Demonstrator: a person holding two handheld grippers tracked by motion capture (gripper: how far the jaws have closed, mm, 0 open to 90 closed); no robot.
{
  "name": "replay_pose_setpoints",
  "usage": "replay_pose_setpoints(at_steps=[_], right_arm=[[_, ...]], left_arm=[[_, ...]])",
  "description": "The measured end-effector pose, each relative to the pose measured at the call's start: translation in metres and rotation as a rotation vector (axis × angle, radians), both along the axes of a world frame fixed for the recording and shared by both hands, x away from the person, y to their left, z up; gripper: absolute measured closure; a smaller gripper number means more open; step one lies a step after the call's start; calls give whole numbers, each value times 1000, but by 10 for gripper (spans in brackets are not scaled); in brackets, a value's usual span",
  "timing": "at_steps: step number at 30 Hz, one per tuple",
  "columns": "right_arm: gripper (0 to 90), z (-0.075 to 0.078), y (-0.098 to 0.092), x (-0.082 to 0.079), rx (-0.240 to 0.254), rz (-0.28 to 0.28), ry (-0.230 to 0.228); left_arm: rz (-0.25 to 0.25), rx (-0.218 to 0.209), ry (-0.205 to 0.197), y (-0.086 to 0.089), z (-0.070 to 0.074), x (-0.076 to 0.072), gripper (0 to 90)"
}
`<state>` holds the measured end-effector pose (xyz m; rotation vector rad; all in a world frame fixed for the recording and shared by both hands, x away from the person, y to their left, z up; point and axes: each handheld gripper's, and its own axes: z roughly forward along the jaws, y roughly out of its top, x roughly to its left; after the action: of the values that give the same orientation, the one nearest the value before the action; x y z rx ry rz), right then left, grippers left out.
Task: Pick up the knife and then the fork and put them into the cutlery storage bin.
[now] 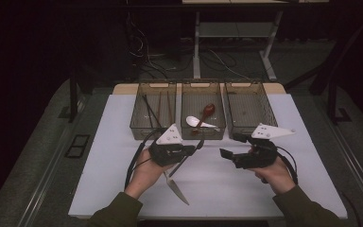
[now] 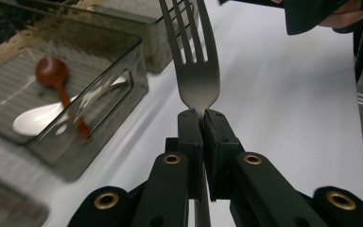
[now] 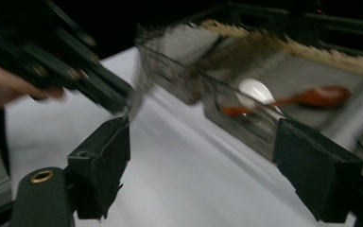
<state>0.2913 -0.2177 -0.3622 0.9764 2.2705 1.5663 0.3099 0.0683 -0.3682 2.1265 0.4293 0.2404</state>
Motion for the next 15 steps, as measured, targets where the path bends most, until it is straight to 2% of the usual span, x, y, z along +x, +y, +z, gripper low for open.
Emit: replay_pose_setpoints(at_steps=[3, 12, 15], right_arm=[[271, 7, 14, 6, 37, 3, 3], [511, 8, 37, 25, 48, -28, 27], [675, 6, 42, 31, 39, -44, 38]], left_arm=[[-3, -10, 1, -8, 0, 2, 858], [-1, -21, -7, -17, 1, 7, 857], [14, -14, -18, -18, 1, 7, 857]])
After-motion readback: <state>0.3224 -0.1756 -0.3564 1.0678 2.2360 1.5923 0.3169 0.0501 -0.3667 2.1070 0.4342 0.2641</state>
